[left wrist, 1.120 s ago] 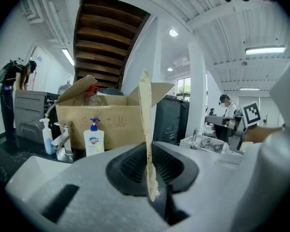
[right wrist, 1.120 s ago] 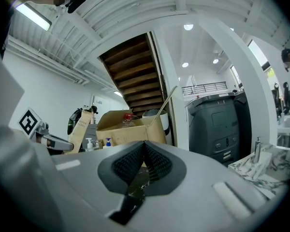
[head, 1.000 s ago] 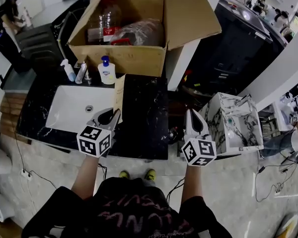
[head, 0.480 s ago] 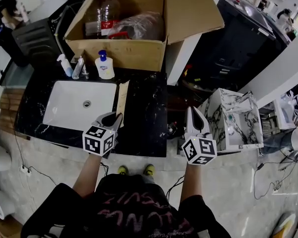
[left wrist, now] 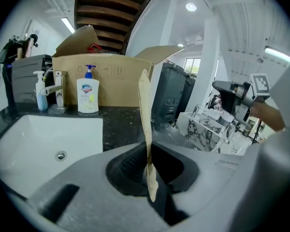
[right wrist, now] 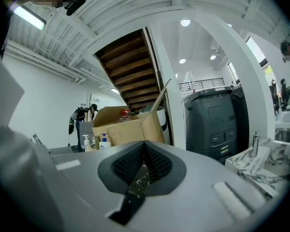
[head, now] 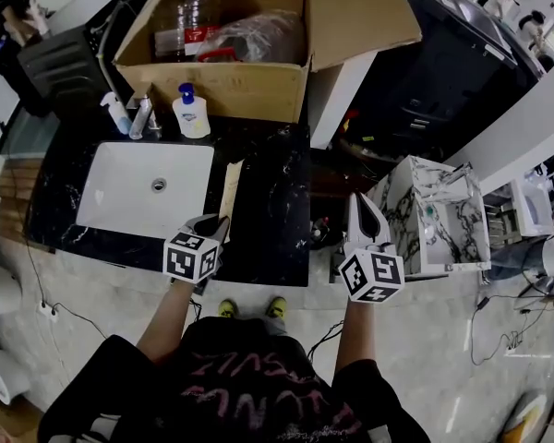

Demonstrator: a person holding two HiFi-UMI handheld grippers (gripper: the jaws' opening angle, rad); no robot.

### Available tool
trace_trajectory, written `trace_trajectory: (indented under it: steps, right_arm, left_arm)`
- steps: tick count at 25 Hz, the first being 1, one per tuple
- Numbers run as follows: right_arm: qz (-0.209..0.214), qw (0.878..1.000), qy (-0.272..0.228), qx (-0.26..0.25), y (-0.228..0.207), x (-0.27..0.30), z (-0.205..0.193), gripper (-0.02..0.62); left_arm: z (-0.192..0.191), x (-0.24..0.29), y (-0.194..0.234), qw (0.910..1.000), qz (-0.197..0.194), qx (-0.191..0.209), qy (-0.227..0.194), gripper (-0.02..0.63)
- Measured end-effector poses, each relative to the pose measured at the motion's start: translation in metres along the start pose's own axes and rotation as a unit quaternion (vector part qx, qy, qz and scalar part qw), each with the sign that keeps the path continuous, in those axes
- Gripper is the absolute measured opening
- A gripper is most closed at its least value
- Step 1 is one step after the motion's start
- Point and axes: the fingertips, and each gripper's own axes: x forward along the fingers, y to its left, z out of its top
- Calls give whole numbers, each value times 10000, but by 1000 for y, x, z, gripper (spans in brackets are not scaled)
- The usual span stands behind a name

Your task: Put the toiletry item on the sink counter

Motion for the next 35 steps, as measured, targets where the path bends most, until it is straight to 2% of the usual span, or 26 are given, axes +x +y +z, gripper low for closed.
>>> trace_trajectory:
  steps: [5,9,19,27,35]
  right_arm:
    - [-19,10000,56,14,-4,1,-4,12]
    - [-43,9999,111,27,-8,2,-8,12]
    - [-42,9998,206,38,-13,5,-16,12]
    - [42,9998,199,-8,-4,11,-12,12]
    - [144,9997,194,-27,7,14,-11,12]
  left_arm:
    - [-13,9,0,9996,-24,-180,224,32]
    - [-19,17,2,9991,-4,-172,384,33]
    - [-28,27,4,9985,73,-206,493,38]
    - [-22,21,15,9990,145,-125,409,83]
    - [-12,8,26,9995,249,-77,186,97]
